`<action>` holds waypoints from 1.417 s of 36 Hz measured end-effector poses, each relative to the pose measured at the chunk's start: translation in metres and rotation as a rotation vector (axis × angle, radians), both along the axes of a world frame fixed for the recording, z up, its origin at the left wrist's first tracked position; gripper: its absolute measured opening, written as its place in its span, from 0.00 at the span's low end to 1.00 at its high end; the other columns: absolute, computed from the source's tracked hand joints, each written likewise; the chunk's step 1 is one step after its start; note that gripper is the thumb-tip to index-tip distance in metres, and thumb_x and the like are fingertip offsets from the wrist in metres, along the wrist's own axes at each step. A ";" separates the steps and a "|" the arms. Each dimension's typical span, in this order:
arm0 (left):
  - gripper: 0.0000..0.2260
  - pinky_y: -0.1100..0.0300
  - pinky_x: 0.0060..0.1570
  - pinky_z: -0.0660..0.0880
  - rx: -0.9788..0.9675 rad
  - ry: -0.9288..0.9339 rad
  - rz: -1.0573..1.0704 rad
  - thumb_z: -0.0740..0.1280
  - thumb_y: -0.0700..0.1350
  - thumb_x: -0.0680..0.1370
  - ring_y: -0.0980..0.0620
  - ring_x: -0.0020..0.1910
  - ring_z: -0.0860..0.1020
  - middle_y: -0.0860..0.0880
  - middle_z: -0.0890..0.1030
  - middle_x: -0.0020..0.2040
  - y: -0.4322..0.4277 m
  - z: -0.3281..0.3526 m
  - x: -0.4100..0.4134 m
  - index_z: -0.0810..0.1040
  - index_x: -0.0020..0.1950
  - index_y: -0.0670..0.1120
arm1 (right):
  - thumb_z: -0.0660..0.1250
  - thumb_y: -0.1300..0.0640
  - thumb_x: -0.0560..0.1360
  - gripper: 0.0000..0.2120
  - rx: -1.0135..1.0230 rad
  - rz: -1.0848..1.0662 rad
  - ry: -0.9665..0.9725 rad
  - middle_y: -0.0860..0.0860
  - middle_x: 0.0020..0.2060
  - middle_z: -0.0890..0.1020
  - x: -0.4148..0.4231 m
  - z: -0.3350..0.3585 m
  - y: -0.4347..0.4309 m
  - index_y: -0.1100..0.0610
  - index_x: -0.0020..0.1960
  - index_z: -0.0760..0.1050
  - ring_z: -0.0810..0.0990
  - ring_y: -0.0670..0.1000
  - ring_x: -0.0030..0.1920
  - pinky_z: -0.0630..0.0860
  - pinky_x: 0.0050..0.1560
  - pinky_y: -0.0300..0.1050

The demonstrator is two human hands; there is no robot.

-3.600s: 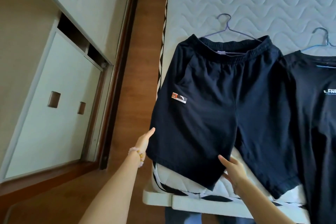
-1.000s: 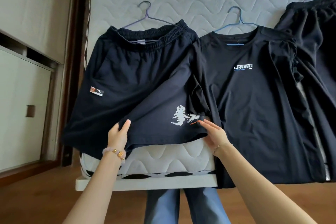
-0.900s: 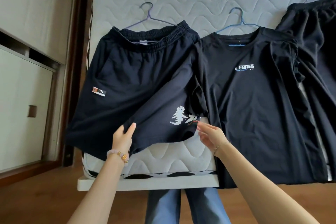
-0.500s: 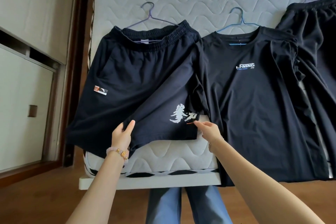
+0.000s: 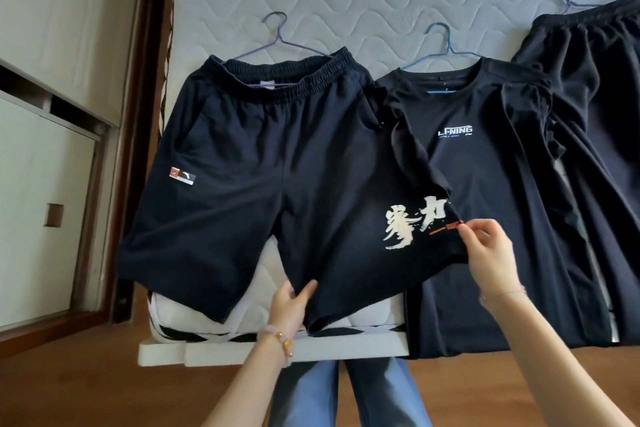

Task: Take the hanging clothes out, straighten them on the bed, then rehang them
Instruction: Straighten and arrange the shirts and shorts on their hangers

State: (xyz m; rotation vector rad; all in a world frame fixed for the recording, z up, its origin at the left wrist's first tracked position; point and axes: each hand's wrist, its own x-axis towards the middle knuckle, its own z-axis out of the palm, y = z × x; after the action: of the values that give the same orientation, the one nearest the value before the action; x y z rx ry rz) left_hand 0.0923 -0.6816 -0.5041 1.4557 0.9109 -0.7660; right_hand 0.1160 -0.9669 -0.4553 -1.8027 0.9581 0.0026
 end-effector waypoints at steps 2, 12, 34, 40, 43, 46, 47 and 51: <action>0.07 0.58 0.43 0.80 -0.051 0.077 -0.017 0.67 0.40 0.79 0.48 0.51 0.81 0.45 0.82 0.55 -0.014 -0.010 -0.012 0.77 0.57 0.43 | 0.63 0.61 0.77 0.02 -0.075 0.030 0.062 0.55 0.41 0.79 -0.003 -0.004 -0.015 0.58 0.46 0.72 0.75 0.48 0.38 0.70 0.33 0.26; 0.07 0.37 0.57 0.78 0.087 0.206 -0.050 0.70 0.32 0.75 0.39 0.56 0.79 0.40 0.81 0.56 -0.029 -0.064 -0.016 0.76 0.44 0.43 | 0.66 0.58 0.73 0.07 -0.042 0.145 0.480 0.52 0.45 0.79 -0.017 -0.065 -0.033 0.57 0.51 0.75 0.76 0.53 0.48 0.73 0.50 0.46; 0.07 0.52 0.48 0.78 0.159 0.158 0.022 0.70 0.32 0.75 0.47 0.43 0.77 0.43 0.78 0.46 -0.052 -0.063 -0.059 0.74 0.44 0.40 | 0.62 0.60 0.72 0.08 0.036 0.223 0.599 0.50 0.34 0.83 -0.085 -0.076 -0.073 0.52 0.37 0.77 0.81 0.52 0.39 0.74 0.42 0.44; 0.07 0.49 0.55 0.77 0.120 0.188 0.044 0.73 0.35 0.72 0.48 0.39 0.78 0.45 0.80 0.40 -0.063 -0.062 -0.079 0.76 0.44 0.41 | 0.62 0.62 0.72 0.07 -0.013 0.247 0.631 0.52 0.40 0.83 -0.112 -0.074 -0.091 0.54 0.44 0.78 0.81 0.55 0.47 0.73 0.43 0.44; 0.03 0.57 0.42 0.77 0.134 0.174 -0.021 0.70 0.33 0.73 0.50 0.34 0.75 0.48 0.79 0.33 -0.078 -0.061 -0.084 0.78 0.46 0.37 | 0.63 0.60 0.73 0.10 -0.060 0.218 0.623 0.52 0.47 0.82 -0.122 -0.073 -0.104 0.54 0.52 0.78 0.79 0.56 0.50 0.70 0.40 0.42; 0.05 0.57 0.43 0.75 0.124 0.130 -0.163 0.69 0.42 0.68 0.48 0.38 0.76 0.47 0.80 0.40 -0.102 -0.050 -0.090 0.78 0.43 0.46 | 0.62 0.61 0.73 0.14 -0.109 0.152 0.579 0.53 0.52 0.82 -0.130 -0.069 -0.125 0.54 0.57 0.76 0.78 0.56 0.53 0.69 0.42 0.42; 0.07 0.56 0.48 0.76 0.159 0.112 -0.252 0.67 0.44 0.67 0.46 0.44 0.78 0.46 0.81 0.44 -0.110 -0.048 -0.092 0.78 0.45 0.48 | 0.63 0.62 0.73 0.15 -0.123 0.137 0.556 0.54 0.54 0.81 -0.132 -0.068 -0.134 0.56 0.59 0.75 0.78 0.56 0.55 0.68 0.45 0.42; 0.14 0.55 0.58 0.74 0.318 0.016 -0.495 0.68 0.40 0.77 0.42 0.58 0.78 0.45 0.79 0.54 -0.142 -0.043 -0.097 0.75 0.62 0.42 | 0.67 0.64 0.71 0.22 -0.218 0.101 0.518 0.59 0.60 0.77 -0.140 -0.064 -0.178 0.61 0.65 0.71 0.76 0.59 0.60 0.70 0.56 0.48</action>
State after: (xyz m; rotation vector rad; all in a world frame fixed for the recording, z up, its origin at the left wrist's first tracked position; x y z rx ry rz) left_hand -0.0045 -0.8237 -0.5472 1.9979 0.7089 -1.0269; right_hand -0.0240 -1.1444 -0.5193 -2.0991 1.2632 0.4642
